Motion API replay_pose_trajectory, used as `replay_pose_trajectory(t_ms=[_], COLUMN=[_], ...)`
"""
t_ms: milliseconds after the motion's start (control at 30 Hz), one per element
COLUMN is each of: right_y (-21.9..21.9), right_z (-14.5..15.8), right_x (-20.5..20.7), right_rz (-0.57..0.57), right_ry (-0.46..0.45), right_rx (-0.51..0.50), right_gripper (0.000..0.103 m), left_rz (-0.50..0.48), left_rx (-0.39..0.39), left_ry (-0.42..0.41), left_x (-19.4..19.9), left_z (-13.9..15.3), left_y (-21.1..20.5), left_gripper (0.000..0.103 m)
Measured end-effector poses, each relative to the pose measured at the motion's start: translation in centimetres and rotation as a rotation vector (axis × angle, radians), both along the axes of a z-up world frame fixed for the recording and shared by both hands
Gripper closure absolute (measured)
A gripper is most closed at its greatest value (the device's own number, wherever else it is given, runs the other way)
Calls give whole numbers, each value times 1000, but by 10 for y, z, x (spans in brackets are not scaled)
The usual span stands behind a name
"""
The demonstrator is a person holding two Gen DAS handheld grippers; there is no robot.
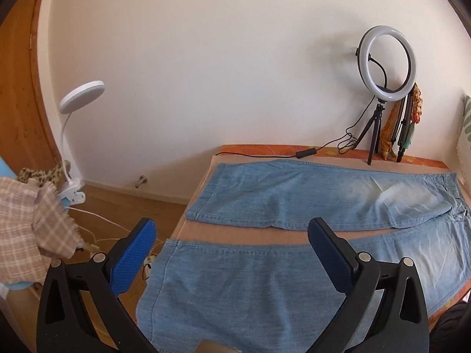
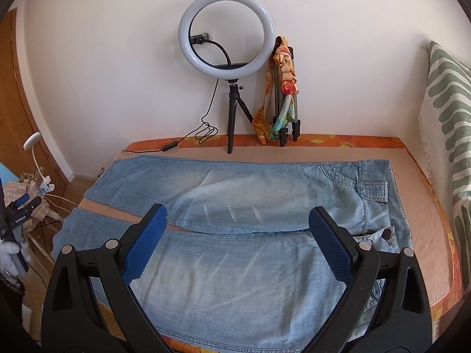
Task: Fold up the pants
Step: 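Move the right tool toward the jeans leg hems and close on the hem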
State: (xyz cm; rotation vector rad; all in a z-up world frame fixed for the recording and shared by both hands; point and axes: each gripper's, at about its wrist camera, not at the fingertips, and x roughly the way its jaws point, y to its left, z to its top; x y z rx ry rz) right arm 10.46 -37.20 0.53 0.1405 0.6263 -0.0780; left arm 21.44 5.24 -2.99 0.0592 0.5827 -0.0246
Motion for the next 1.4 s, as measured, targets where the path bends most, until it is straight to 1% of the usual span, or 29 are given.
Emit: replay_pose_trajectory(t_ms=[67,167,300,367,467,567,667,767,867,967,1033,1200,1400], right_y=[0,-1,-2,1,8,17,25,30,35,31,30,26,27], right_z=[3,4,1,-3,-14,-33,-61,-93,-125,-151,-164,-189,-213], right_x=[23,60,107,132,172,211,245,274,298,320,333,355,370], right_rz=[15,44,107,145,179,221,258,307,323,329,335,374,421], right_ry=[11,29,38,44,67,90,123,186,242,294,310,347,397], right_rx=[-31,-47,-49,-73,-115,-130,-167,-165,-232,-247,-262,-277,-316], right_gripper=[4,4,4,4,4,4,4,4,4,6,8,8,8], left_rz=[-16,-20,-12,-9,-20,-30,-46,-56,-60,-58,-52,-27,-15], left_rx=[-28,-64,-73,-69,-76,-73,-66,-76,-83,-96,-94,-68,-89], left_ry=[27,64,82,85,118,150,172,206,242,265,278,322,359], left_x=[25,57,94,112,139,164,185,207,225,242,252,273,287], left_z=[-2,-6,-6,-6,-12,-22,-36,-52,-68,-84,-95,-120,-137], left_y=[4,11,14,12,7,-4,-15,-26,-36,-43,-48,-53,-48], left_gripper=[1,1,1,1,1,1,1,1,1,1,1,2,2])
